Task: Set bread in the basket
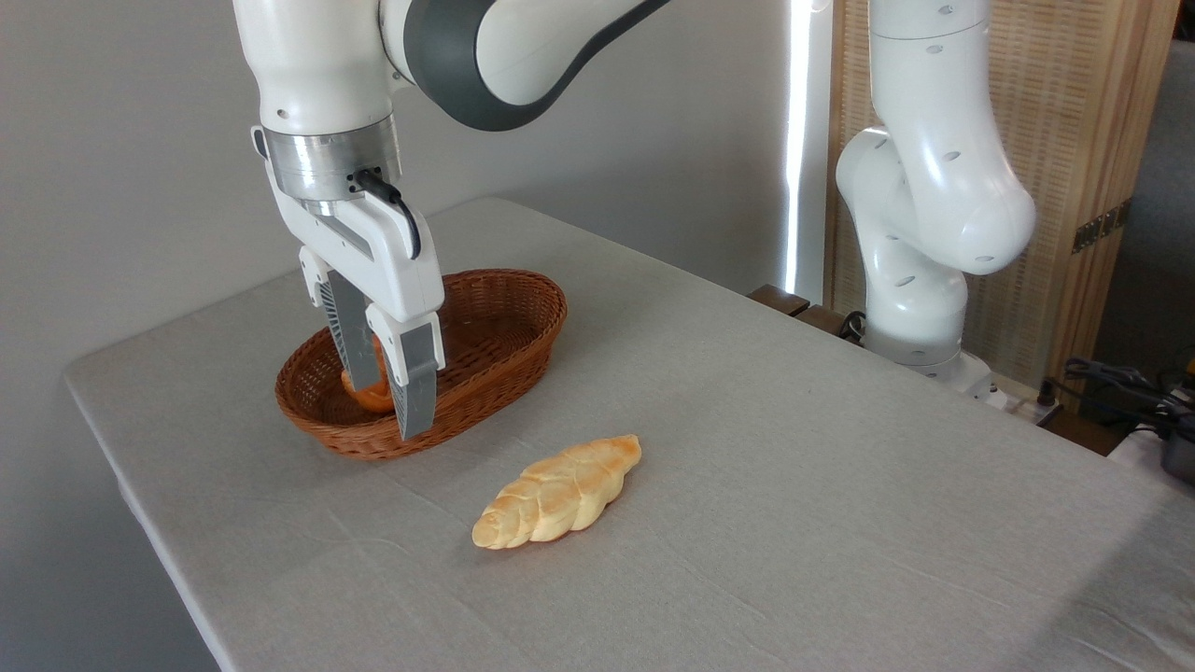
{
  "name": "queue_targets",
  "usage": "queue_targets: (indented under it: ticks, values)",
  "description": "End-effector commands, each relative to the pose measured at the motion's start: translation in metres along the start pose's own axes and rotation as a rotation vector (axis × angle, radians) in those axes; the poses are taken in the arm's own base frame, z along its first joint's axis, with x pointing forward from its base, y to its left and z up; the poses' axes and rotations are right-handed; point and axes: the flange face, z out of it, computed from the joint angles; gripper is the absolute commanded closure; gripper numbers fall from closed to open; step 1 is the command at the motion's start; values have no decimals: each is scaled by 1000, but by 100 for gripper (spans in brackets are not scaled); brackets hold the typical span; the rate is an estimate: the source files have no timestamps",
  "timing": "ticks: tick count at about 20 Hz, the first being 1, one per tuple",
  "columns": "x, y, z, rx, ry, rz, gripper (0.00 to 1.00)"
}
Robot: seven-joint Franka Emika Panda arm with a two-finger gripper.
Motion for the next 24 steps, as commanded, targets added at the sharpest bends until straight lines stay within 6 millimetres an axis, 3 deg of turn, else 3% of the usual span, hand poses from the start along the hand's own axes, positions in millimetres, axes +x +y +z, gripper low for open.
queue_targets:
  ticks: [1,24]
  values:
    - [-1,1,-3,-20,0,-3,0]
    - [-2,10,2,-33,-26,15,0]
